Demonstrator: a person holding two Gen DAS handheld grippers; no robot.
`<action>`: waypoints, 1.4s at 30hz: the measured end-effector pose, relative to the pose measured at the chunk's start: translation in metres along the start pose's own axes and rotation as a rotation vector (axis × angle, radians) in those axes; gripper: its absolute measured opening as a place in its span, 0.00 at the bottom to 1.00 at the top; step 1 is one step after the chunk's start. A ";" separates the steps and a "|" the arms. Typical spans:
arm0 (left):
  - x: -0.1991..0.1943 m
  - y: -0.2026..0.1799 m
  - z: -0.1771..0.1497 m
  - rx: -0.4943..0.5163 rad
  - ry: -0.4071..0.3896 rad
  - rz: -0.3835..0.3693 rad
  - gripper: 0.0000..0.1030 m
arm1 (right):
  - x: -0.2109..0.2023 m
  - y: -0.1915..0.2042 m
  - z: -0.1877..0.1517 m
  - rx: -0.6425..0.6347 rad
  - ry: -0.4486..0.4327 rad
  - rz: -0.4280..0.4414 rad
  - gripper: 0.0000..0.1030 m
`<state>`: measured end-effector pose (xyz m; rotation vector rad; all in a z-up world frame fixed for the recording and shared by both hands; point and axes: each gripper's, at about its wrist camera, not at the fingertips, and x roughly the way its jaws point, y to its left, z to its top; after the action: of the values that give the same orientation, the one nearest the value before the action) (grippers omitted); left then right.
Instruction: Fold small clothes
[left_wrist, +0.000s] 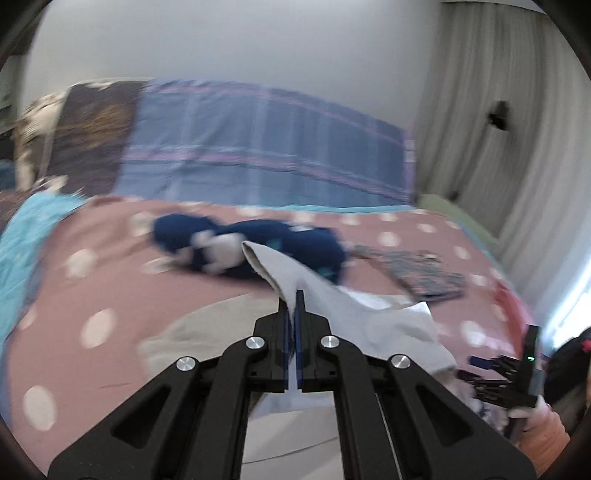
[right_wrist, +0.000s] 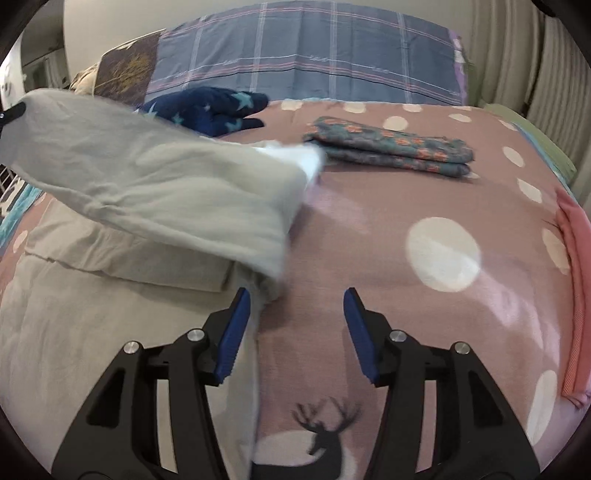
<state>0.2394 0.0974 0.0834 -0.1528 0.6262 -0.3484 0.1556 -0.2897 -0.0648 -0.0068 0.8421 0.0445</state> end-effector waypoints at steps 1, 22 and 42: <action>0.001 0.012 -0.002 -0.015 0.012 0.024 0.02 | 0.002 0.003 0.001 -0.003 0.003 0.009 0.52; 0.069 0.061 -0.116 -0.024 0.266 0.295 0.40 | 0.015 0.018 -0.004 -0.016 -0.004 0.037 0.07; 0.039 0.048 -0.127 -0.009 0.180 0.284 0.48 | 0.021 -0.023 -0.002 0.225 0.005 0.098 0.04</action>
<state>0.2059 0.1235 -0.0517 -0.0393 0.8160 -0.0846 0.1685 -0.3120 -0.0820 0.2464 0.8483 0.0414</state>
